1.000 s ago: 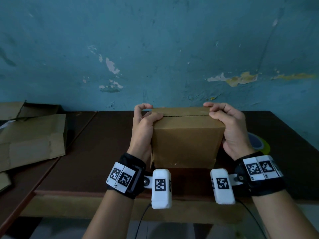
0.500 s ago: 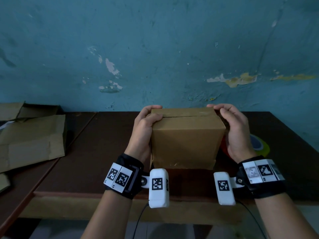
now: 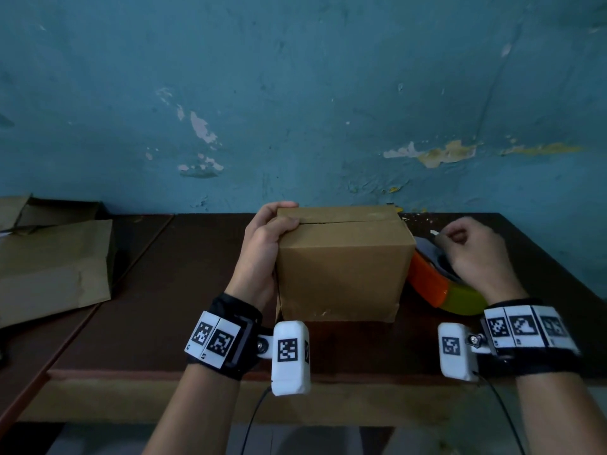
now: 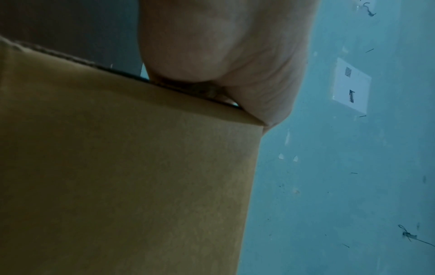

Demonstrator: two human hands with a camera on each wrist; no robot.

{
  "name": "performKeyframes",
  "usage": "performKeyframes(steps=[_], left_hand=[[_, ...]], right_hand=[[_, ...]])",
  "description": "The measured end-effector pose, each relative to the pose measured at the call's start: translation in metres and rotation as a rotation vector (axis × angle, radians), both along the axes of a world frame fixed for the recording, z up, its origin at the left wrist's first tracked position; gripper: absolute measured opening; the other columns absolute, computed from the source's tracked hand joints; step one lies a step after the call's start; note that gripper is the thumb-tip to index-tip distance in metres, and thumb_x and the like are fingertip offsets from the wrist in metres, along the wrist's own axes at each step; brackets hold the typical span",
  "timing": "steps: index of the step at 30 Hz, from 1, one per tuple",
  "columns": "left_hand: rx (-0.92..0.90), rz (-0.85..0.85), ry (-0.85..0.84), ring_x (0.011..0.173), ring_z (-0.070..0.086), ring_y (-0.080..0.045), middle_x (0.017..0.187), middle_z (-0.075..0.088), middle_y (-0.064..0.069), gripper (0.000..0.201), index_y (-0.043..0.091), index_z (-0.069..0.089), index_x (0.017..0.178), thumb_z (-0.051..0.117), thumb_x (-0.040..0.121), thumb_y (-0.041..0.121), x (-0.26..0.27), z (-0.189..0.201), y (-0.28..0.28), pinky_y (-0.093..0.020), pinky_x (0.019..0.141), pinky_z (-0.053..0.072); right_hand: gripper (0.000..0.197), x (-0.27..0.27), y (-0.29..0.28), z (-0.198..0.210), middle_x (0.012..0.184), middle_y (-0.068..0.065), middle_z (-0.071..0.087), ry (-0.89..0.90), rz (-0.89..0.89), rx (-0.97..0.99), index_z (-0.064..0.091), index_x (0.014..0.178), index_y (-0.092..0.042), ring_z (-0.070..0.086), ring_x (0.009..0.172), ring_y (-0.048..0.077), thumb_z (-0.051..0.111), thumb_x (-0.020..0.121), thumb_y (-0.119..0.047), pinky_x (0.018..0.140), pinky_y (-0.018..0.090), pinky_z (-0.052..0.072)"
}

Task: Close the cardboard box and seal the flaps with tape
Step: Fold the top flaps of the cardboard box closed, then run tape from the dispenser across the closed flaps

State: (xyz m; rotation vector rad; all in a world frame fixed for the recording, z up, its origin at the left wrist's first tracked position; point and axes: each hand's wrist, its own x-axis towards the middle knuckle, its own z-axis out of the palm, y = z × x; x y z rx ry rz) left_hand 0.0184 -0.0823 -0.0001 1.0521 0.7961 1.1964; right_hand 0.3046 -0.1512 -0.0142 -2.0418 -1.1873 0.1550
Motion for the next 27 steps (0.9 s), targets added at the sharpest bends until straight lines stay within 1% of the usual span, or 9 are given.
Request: performKeyframes(steps=[5, 8, 11, 13, 17, 19, 21, 25, 27], left_hand=[[0.007, 0.002, 0.004, 0.081, 0.064, -0.017, 0.107, 0.067, -0.007, 0.029, 0.012, 0.068, 0.123, 0.061, 0.095, 0.011, 0.000, 0.001, 0.000, -0.025, 0.056, 0.053], [0.010, -0.002, 0.004, 0.079, 0.064, -0.016, 0.109, 0.066, -0.007, 0.030, 0.011, 0.066, 0.125, 0.061, 0.096, 0.011, 0.000, 0.001, -0.001, -0.024, 0.056, 0.053], [0.012, -0.001, 0.001, 0.081, 0.064, -0.016, 0.110, 0.066, -0.008, 0.030, 0.010, 0.066, 0.125, 0.060, 0.096, 0.011, 0.000, 0.000, 0.000, -0.024, 0.057, 0.053], [0.019, -0.002, 0.002, 0.081, 0.064, -0.016, 0.110, 0.066, -0.008, 0.030, 0.009, 0.066, 0.125, 0.060, 0.096, 0.010, 0.000, 0.000, 0.000, -0.023, 0.057, 0.053], [0.020, -0.012, -0.003, 0.073, 0.066, -0.012, 0.105, 0.067, -0.006, 0.030, 0.008, 0.065, 0.126, 0.060, 0.096, 0.010, -0.001, 0.000, 0.000, -0.024, 0.055, 0.053], [0.018, -0.009, -0.003, 0.072, 0.066, -0.011, 0.104, 0.067, -0.007, 0.026, 0.010, 0.067, 0.122, 0.060, 0.096, 0.010, -0.001, 0.000, 0.001, -0.023, 0.055, 0.052], [0.020, -0.006, 0.000, 0.073, 0.065, -0.012, 0.103, 0.067, -0.007, 0.023, 0.013, 0.068, 0.117, 0.061, 0.096, 0.010, -0.001, 0.000, 0.001, -0.023, 0.055, 0.052], [0.006, -0.008, -0.006, 0.075, 0.065, -0.014, 0.101, 0.067, -0.006, 0.026, 0.011, 0.068, 0.121, 0.061, 0.095, 0.010, -0.002, 0.002, 0.000, -0.025, 0.056, 0.052], [0.001, -0.020, -0.020, 0.076, 0.065, -0.016, 0.101, 0.067, -0.007, 0.024, 0.011, 0.069, 0.117, 0.062, 0.094, 0.009, -0.002, 0.001, 0.000, -0.026, 0.058, 0.053]], right_hand=[[0.029, -0.004, -0.002, 0.009, 0.107, 0.004, 0.062, -0.085, -0.018, -0.321, 0.058, 0.105, -0.022, 0.055, 0.094, 0.019, 0.067, 0.093, -0.046, 0.079, 0.036, 0.045], [0.050, -0.008, -0.005, 0.016, 0.098, 0.003, 0.060, -0.144, 0.027, -0.598, 0.059, 0.112, -0.014, 0.056, 0.085, 0.017, 0.071, 0.086, -0.055, 0.073, 0.034, 0.044], [0.073, -0.011, -0.006, 0.016, 0.114, 0.006, 0.060, -0.165, 0.085, -0.793, 0.053, 0.132, -0.011, 0.055, 0.093, 0.019, 0.082, 0.077, -0.050, 0.078, 0.034, 0.046], [0.076, -0.011, -0.007, 0.016, 0.113, 0.007, 0.057, -0.152, 0.087, -0.792, 0.052, 0.136, -0.011, 0.054, 0.096, 0.021, 0.086, 0.074, -0.041, 0.078, 0.034, 0.047], [0.049, -0.004, -0.006, 0.018, 0.091, 0.005, 0.065, -0.112, 0.061, -0.615, 0.067, 0.113, -0.010, 0.063, 0.084, 0.022, 0.086, 0.073, -0.031, 0.068, 0.033, 0.047], [0.026, 0.001, -0.007, 0.024, 0.080, 0.011, 0.072, 0.025, 0.025, -0.407, 0.073, 0.094, -0.008, 0.070, 0.074, 0.027, 0.083, 0.077, -0.025, 0.070, 0.037, 0.055], [0.020, 0.002, -0.013, 0.034, 0.071, 0.014, 0.073, 0.229, 0.032, -0.111, 0.074, 0.083, -0.007, 0.071, 0.066, 0.029, 0.081, 0.079, -0.025, 0.069, 0.040, 0.057], [0.017, -0.007, -0.022, 0.064, 0.052, -0.008, 0.069, 0.514, 0.114, 0.417, 0.069, 0.077, -0.011, 0.064, 0.046, 0.006, 0.079, 0.082, -0.024, 0.052, 0.021, 0.050], [0.017, -0.013, -0.021, 0.082, 0.063, -0.008, 0.074, 0.596, 0.184, 0.617, 0.071, 0.079, -0.012, 0.069, 0.057, 0.007, 0.080, 0.080, -0.026, 0.060, 0.019, 0.054]])
